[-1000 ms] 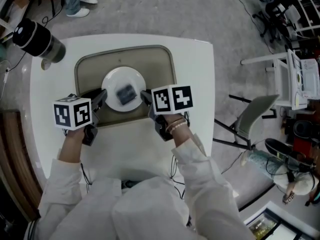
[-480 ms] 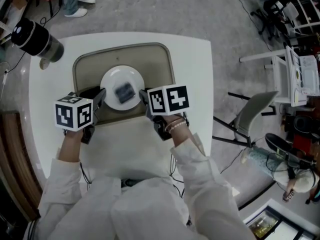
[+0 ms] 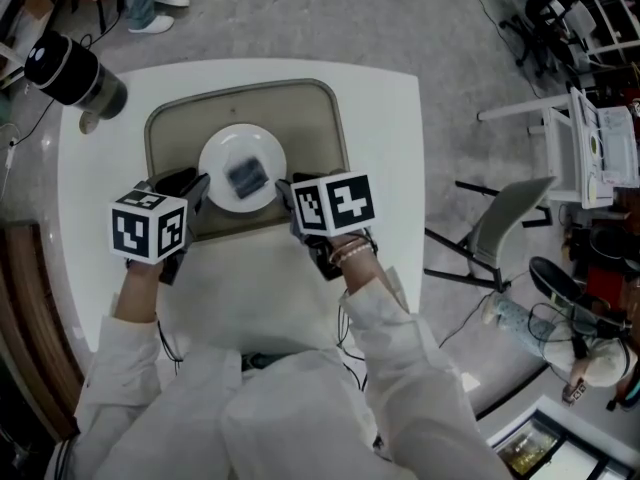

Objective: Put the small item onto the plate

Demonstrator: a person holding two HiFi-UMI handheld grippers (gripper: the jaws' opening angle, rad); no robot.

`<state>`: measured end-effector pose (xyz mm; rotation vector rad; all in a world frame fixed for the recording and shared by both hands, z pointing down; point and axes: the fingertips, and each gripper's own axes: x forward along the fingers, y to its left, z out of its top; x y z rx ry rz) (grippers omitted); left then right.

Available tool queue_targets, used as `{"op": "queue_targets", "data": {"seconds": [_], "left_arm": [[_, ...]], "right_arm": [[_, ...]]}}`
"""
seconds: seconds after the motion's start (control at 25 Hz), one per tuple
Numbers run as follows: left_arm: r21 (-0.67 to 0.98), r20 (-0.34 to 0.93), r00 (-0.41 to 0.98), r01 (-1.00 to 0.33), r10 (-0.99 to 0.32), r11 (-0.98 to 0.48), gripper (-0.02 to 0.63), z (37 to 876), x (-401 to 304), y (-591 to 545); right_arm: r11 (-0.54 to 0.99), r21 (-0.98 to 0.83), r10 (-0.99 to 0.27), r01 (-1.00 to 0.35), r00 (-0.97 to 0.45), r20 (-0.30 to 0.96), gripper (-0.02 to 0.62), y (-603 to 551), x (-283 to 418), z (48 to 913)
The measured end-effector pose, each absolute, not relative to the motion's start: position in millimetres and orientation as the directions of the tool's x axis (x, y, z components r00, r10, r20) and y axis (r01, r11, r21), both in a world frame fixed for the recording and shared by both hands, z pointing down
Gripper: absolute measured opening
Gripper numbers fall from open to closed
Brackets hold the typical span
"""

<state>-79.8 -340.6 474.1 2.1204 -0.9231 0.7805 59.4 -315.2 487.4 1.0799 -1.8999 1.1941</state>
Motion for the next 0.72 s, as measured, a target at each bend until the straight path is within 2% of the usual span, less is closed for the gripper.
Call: {"op": "queue_targets", "data": {"seconds": [0.2,0.4,0.56,0.72], "left_arm": [[0.326,0.708,0.564,-0.795,-0.426,-0.512,0.091,454.5,-77.6,-328.9],[0.301,0.677,0.554,-0.81,-0.486,-0.504,0.089,430.1,-78.1,-302.6],[0.294,0.648,0.565,-0.804,-0.511,-0.516,0.087,406.8,-71.6,-274.5],[0.295,0.589,0.597,-0.786,-0.544,-0.543,0.028,379.9,-56.0,-244.3]], "right_arm": [[0.264,-0.359,-0.394,-0.896,-0.439,0.807,0.112,-306.0,67.6,464.0],[0.259,-0.422,-0.465,-0.869,-0.495,0.734,0.11,-285.5,61.4,430.2],[0.328,-0.407,-0.528,-0.853,-0.522,0.669,0.069,-265.1,57.6,401.5],[0.413,-0.401,-0.556,-0.818,-0.575,0.6,0.047,-239.0,52.1,378.8]]}}
